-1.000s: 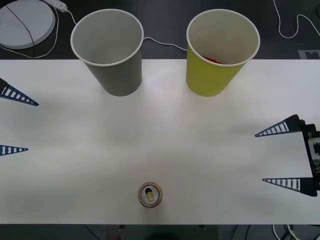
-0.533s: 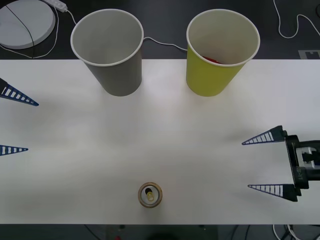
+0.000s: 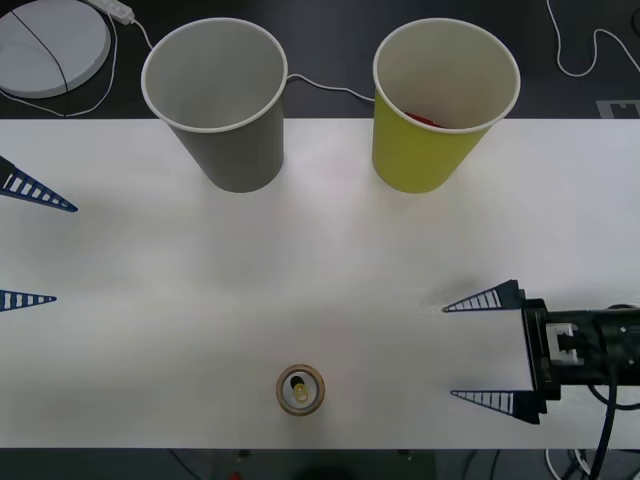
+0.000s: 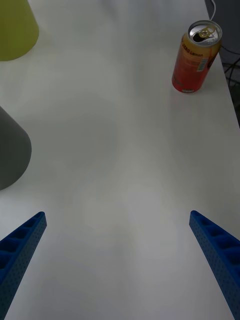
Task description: Put the can into the green bin and the plastic bottle into the gray bin
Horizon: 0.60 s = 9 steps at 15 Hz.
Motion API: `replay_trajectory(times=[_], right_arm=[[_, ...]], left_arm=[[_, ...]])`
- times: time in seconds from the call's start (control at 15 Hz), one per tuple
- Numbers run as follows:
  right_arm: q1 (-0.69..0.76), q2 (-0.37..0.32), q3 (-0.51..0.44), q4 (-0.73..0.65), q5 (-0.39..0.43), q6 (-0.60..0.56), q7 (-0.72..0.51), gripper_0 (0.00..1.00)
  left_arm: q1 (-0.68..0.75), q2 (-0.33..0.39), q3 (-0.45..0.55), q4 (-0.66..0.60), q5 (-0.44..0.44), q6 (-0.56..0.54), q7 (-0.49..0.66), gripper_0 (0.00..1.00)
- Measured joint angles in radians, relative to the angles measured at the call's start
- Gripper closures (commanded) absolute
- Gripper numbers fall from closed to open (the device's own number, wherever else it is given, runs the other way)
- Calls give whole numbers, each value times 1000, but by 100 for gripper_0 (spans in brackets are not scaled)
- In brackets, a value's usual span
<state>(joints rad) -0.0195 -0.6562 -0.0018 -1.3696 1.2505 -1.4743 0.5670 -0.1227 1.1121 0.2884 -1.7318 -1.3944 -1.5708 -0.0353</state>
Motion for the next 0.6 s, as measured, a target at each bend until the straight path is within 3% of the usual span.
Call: replay_trajectory(times=[0.6], right_arm=[[-6, 103, 145, 54, -18, 104, 19, 0]], left_arm=[[0, 0, 0, 0, 0, 0, 0, 0]])
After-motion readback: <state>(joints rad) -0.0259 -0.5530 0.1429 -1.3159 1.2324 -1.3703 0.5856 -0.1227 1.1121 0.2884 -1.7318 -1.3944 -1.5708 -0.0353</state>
